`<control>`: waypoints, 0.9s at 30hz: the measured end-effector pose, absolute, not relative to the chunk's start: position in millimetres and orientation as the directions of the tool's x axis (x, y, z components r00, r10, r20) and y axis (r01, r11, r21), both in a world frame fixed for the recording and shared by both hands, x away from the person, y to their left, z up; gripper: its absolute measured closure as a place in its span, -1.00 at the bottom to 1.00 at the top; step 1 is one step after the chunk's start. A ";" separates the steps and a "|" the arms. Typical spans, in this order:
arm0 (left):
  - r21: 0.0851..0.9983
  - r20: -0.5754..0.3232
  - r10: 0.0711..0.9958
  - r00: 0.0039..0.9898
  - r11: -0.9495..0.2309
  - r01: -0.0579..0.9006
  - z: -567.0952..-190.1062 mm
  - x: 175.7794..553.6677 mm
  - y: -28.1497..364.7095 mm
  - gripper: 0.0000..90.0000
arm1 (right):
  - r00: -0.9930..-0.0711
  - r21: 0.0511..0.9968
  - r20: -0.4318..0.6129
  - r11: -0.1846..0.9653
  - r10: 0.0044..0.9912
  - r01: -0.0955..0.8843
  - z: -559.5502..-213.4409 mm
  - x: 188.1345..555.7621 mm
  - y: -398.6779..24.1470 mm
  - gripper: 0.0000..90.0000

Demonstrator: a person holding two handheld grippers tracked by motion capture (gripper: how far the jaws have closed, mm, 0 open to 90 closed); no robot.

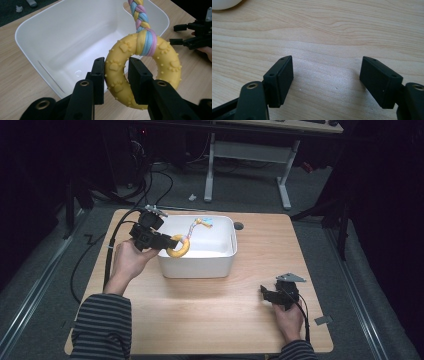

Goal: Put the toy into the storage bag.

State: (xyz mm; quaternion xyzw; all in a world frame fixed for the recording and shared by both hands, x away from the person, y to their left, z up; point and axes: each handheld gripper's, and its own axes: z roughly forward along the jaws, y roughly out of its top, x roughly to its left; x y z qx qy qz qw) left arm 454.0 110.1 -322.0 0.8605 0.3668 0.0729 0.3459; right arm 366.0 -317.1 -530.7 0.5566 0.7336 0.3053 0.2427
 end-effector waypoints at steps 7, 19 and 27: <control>0.623 -0.116 0.694 0.710 -0.506 0.596 -332.3 466.9 99.6 0.50 | -0.263 0.718 -0.016 0.194 0.965 0.669 -530.7 366.0 -317.2 -0.39; 0.601 -0.132 0.706 0.696 -0.502 0.622 -348.4 483.3 89.2 0.50 | -0.263 0.718 -0.015 0.194 0.965 0.669 -530.7 366.1 -317.2 -0.39; 0.594 -0.139 0.723 0.677 -0.486 0.641 -356.5 493.4 85.1 0.50 | -0.263 0.718 -0.015 0.194 0.965 0.668 -530.7 366.1 -317.2 -0.39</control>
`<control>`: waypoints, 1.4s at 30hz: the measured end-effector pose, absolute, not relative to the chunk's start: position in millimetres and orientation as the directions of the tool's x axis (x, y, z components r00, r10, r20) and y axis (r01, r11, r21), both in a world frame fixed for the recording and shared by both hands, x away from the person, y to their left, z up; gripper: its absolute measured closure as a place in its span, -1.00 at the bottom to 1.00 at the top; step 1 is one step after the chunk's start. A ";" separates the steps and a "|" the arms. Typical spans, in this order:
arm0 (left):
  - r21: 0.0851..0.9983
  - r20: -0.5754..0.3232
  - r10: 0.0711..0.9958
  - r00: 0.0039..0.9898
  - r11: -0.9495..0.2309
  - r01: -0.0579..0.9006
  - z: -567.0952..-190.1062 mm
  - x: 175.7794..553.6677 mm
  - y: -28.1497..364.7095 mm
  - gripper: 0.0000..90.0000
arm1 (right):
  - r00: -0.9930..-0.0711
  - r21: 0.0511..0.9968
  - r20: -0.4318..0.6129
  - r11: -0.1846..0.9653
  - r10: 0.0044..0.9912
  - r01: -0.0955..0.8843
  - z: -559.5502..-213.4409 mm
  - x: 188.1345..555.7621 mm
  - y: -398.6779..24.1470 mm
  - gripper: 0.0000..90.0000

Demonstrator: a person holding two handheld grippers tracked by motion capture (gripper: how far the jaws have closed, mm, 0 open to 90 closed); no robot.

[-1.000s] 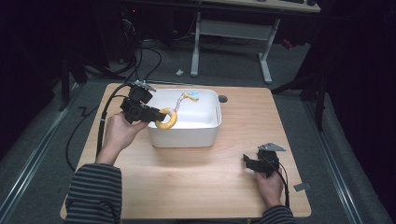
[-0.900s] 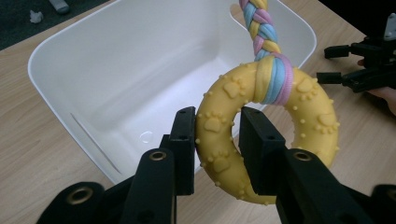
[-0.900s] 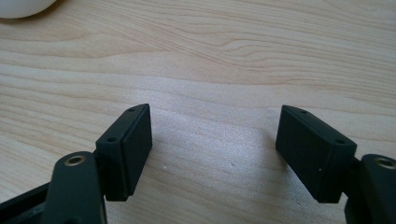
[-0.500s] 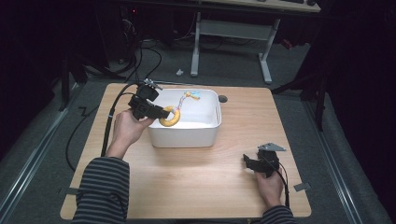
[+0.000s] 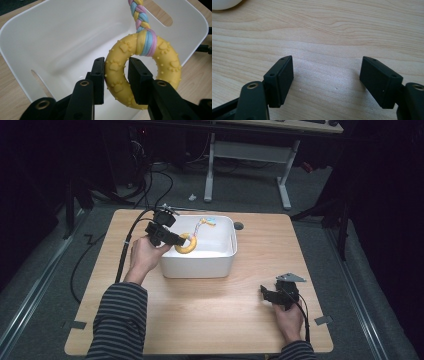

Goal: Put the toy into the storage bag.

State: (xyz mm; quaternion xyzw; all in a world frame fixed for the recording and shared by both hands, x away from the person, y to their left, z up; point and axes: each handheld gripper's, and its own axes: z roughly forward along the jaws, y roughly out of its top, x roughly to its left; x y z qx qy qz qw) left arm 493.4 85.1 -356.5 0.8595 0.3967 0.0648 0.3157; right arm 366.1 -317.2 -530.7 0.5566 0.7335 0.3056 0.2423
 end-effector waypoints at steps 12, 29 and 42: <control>0.576 -0.127 0.742 0.658 -0.485 0.658 -367.8 501.6 77.8 0.50 | -0.263 0.718 -0.015 0.194 0.965 0.668 -530.7 366.1 -317.2 -0.39; 0.507 -0.075 0.715 0.695 -0.573 0.644 -384.7 500.3 55.9 0.49 | -0.263 0.718 -0.016 0.194 0.965 0.669 -530.7 366.0 -317.2 -0.39; 0.484 -0.081 0.715 0.694 -0.581 0.655 -389.7 503.0 52.5 0.49 | -0.263 0.718 -0.016 0.194 0.965 0.668 -530.7 365.9 -317.2 -0.39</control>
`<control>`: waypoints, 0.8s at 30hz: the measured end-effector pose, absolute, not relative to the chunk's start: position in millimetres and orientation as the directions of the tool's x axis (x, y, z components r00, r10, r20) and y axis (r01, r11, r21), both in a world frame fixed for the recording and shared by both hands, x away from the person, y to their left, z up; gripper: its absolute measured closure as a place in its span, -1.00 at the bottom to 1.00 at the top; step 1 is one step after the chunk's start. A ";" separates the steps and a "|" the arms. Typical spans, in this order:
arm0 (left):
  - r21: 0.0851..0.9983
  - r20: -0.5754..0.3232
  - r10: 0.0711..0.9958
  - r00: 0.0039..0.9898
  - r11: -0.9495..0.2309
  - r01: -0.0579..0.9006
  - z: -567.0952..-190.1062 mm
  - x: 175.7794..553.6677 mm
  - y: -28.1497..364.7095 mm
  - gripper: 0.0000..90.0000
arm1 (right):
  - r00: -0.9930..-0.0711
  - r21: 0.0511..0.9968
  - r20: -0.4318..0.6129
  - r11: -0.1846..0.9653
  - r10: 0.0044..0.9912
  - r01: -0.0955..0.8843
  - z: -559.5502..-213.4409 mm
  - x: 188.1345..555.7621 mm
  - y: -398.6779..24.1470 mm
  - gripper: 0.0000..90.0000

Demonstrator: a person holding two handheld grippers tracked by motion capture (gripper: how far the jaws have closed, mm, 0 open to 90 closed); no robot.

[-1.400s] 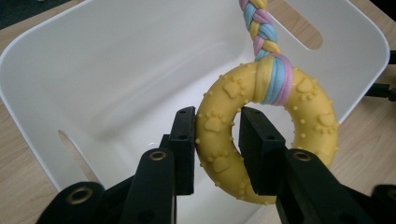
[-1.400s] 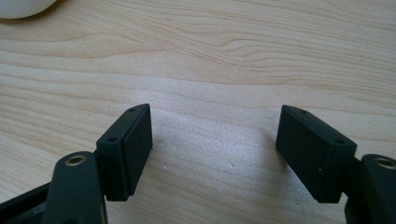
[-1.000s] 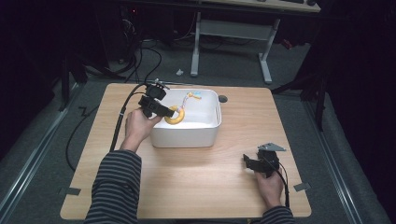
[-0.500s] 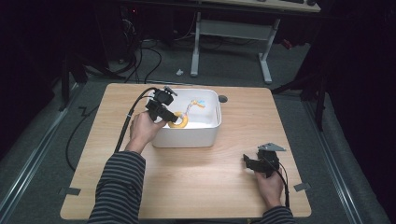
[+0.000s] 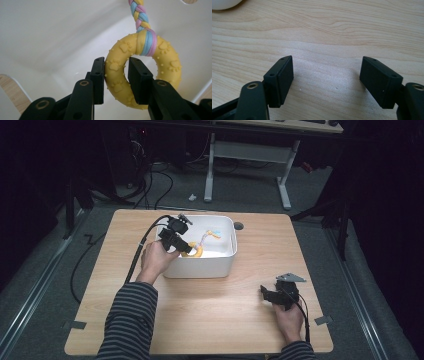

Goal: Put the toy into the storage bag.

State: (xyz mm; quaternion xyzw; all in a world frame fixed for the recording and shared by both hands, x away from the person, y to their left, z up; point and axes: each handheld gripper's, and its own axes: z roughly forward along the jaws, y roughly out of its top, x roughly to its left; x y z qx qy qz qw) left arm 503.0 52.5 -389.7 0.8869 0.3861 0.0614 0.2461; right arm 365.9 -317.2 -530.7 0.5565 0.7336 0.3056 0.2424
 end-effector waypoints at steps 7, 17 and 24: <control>0.467 -0.081 0.715 0.694 -0.588 0.660 -393.7 504.6 49.3 0.49 | -0.263 0.718 -0.016 0.194 0.965 0.668 -530.7 365.9 -317.2 -0.39; 0.506 -0.119 0.712 0.692 -0.556 0.659 -388.8 503.9 52.1 0.23 | -0.263 0.718 -0.016 0.194 0.965 0.668 -530.7 365.9 -317.2 -0.39; 0.553 -0.112 0.708 0.697 -0.538 0.636 -377.3 495.4 57.0 0.03 | -0.261 0.719 -0.018 0.194 0.965 0.668 -530.8 365.8 -316.9 -0.40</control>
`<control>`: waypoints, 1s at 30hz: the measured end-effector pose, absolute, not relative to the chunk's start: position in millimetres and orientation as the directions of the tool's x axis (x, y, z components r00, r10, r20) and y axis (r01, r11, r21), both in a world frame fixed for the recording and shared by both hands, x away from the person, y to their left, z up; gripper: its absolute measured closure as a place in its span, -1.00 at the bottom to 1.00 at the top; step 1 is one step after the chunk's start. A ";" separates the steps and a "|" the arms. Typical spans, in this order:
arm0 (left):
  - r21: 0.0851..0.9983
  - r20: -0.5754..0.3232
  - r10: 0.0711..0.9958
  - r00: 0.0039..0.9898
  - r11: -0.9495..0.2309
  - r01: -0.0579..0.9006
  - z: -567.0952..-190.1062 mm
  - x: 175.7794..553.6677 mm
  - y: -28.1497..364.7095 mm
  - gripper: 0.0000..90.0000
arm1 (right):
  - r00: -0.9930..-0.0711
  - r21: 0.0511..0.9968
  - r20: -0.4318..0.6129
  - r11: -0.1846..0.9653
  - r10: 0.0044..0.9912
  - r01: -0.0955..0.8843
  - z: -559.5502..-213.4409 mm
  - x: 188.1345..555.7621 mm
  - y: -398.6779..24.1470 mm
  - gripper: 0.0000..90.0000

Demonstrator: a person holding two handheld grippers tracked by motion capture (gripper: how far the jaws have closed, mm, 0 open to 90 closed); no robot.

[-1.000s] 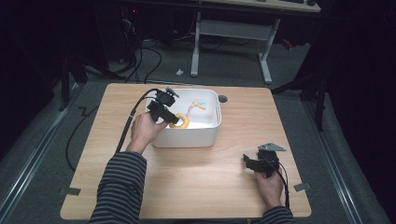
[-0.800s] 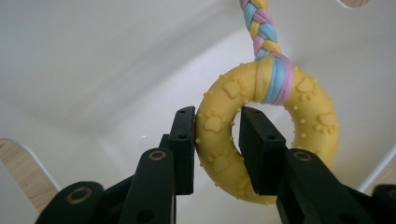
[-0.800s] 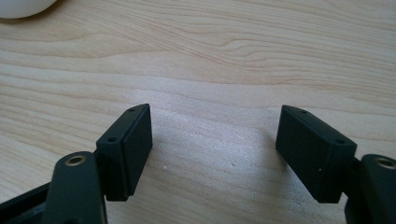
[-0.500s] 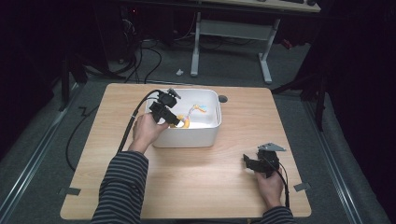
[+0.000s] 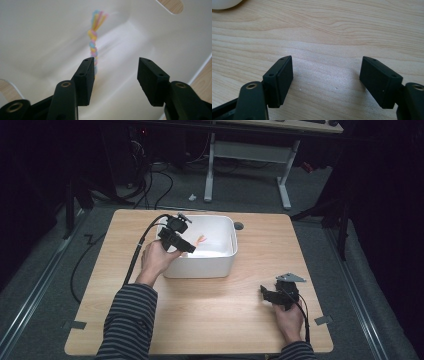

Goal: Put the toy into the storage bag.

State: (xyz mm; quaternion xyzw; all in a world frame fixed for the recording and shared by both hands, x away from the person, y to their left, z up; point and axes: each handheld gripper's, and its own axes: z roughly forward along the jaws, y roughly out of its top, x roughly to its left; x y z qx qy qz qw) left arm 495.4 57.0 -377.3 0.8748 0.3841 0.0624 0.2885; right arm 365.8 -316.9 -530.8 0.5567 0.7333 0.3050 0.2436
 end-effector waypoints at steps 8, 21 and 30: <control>0.626 -0.085 0.727 0.681 -0.493 0.604 -361.6 477.4 75.8 -0.11 | -0.262 0.718 -0.018 0.194 0.965 0.668 -530.7 365.9 -316.9 -0.40; 0.698 -0.070 0.756 0.651 -0.429 0.574 -345.4 457.1 109.1 -0.17 | -0.262 0.719 -0.018 0.194 0.965 0.668 -530.8 365.8 -316.9 -0.40; 0.728 -0.055 0.774 0.631 -0.401 0.556 -342.1 438.5 132.8 -0.18 | -0.264 0.719 -0.019 0.197 0.964 0.666 -530.8 365.7 -316.9 -0.40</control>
